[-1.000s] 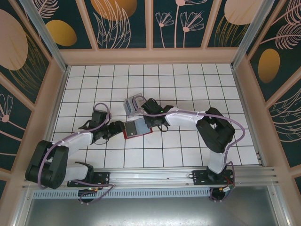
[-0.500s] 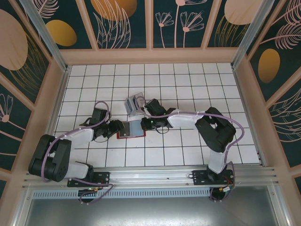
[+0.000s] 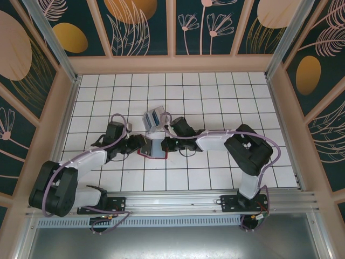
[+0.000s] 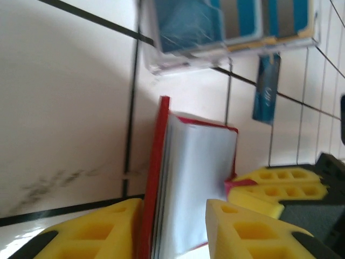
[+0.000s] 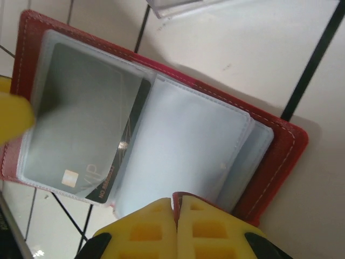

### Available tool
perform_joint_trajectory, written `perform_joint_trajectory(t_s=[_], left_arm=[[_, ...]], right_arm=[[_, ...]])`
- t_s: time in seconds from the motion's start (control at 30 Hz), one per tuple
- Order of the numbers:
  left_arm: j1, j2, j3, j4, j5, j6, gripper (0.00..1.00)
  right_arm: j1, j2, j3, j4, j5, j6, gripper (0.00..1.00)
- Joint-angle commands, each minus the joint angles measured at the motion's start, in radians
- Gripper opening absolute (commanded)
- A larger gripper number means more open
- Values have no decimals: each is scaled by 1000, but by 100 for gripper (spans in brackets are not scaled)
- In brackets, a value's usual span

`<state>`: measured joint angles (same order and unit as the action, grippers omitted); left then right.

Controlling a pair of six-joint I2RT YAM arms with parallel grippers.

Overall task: Put the credit cards into the card holder
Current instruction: Close the card holder at the center of the table.

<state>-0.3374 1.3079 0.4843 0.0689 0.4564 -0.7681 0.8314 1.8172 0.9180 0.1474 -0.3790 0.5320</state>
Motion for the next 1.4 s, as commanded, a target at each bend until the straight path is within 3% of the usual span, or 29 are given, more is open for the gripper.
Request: perform_joint_trajectory(t_s=[0.0, 0.23, 0.43, 0.63, 0.8, 0.93, 1.13, 1.23, 1.37], left_arm=[[-45, 52, 35, 60, 86, -12, 35], [-146, 94, 85, 146, 93, -59, 32], [-228, 175, 133, 149, 55, -49, 45], [-261, 221, 122, 155, -54, -59, 46], [-260, 206, 100, 131, -123, -53, 38], [-260, 226, 96, 135, -114, -55, 32], [-260, 264, 93, 147, -102, -55, 25], [-259, 276, 85, 149, -109, -57, 24], [-260, 289, 87, 132, -122, -58, 24]], right_arm=[[-13, -32, -41, 132, -74, 64, 0], [-59, -52, -132, 252, -118, 132, 0], [-98, -62, -206, 354, -156, 179, 0], [-129, -122, -281, 375, -147, 196, 11], [-135, -189, -291, 286, -114, 150, 22], [-137, -191, -281, 263, -113, 141, 23], [-135, -173, -256, 233, -106, 136, 4], [-127, -184, -241, 192, -82, 116, 2], [-105, -196, -209, 107, -20, 85, 21]])
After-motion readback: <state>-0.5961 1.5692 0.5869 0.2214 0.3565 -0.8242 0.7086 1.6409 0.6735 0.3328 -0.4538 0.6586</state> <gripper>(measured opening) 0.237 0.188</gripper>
